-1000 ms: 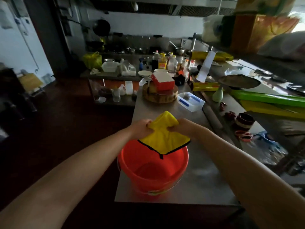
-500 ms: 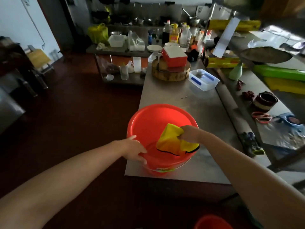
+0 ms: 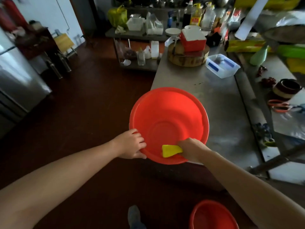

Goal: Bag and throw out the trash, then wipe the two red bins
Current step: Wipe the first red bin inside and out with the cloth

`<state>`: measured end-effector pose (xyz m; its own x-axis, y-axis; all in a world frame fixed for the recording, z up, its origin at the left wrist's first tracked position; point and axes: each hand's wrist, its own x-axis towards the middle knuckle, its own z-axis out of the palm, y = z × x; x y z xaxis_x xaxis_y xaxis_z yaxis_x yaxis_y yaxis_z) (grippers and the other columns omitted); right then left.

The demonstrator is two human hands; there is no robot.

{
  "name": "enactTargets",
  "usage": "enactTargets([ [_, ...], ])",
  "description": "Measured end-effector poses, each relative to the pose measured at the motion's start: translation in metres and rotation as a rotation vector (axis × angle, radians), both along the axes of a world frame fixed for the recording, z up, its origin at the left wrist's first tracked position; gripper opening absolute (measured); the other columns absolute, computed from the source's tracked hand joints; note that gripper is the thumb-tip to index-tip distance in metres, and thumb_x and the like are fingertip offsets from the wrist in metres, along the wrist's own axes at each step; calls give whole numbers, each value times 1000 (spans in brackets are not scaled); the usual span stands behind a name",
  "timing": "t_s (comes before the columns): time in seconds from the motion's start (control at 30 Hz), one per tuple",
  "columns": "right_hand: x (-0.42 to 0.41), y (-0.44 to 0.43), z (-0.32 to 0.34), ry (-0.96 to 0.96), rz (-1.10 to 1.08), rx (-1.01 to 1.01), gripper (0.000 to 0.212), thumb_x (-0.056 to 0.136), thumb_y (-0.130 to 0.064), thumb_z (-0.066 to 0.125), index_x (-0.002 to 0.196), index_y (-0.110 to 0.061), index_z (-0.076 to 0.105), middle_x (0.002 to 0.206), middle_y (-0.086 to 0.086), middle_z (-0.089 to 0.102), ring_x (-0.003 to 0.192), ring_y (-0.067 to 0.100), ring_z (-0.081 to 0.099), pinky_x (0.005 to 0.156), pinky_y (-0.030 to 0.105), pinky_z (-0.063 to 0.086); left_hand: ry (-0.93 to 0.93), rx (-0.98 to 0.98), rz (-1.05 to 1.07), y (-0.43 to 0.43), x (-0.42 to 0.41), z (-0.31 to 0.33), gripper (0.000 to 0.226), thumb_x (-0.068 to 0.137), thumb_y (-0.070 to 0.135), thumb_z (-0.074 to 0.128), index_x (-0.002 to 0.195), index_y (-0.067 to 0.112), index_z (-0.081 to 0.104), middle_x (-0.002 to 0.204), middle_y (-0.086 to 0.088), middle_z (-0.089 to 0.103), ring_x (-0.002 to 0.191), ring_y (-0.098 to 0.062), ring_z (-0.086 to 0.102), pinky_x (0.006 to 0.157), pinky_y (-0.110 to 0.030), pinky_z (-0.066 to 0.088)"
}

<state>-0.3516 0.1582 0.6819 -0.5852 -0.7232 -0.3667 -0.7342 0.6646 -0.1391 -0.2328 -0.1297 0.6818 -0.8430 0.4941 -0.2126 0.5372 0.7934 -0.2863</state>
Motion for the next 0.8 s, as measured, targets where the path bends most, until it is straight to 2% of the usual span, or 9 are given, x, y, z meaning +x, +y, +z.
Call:
enactTargets([
  [0.17,22,18,-22,0,2,7,25,93,-28,54,116,-32,61,108,-1,70,99,29,69,79,36,54,56,-8,-114,-10,5,-3,74,95,77,27,125,22,65,121,-2,69,119,-26,59,118,-51,28],
  [0.3,31,16,-33,-44,-22,37,54,93,-20,49,142,-43,49,137,-4,61,123,26,60,100,39,50,59,-44,-180,-12,2,-3,71,92,77,32,122,23,66,118,-2,68,119,-27,57,118,-54,25],
  [0.4,38,5,-41,-127,-49,107,66,93,-16,46,149,-48,38,154,-6,46,139,23,46,111,36,41,-53,-90,-214,-12,3,-4,66,95,73,34,128,23,61,126,-3,64,124,-28,53,114,-54,27],
  [0.47,45,-7,-47,-227,-77,158,63,94,-22,45,152,-45,36,159,-6,39,145,22,38,117,35,32,-75,-99,-260,-13,9,-7,64,96,71,34,129,22,61,126,-4,65,123,-29,55,112,-53,30],
  [0.6,60,-33,-70,-352,-145,172,61,96,-37,46,156,-40,31,164,1,30,150,26,30,121,37,26,81,-59,-395,-15,23,-21,60,94,72,41,116,23,69,108,-2,71,105,-26,65,101,-49,44],
  [0.7,69,-56,-89,-426,-240,117,74,91,-69,36,157,-36,30,166,2,26,152,27,26,123,45,20,206,-17,-447,-18,27,-32,58,90,74,45,102,25,72,95,0,71,92,-23,67,94,-46,50],
  [0.73,72,-64,-92,-450,-261,103,78,91,-73,31,157,-33,30,165,4,29,151,29,28,121,48,21,231,-6,-454,-20,29,-36,57,90,75,46,100,24,72,93,0,70,90,-23,67,93,-45,50],
  [0.8,71,-77,-102,-523,-400,27,65,103,-51,26,160,-22,23,158,15,37,145,36,35,116,49,29,258,7,-450,-23,35,-44,57,90,74,45,97,24,72,91,1,69,88,-22,66,91,-43,51],
])
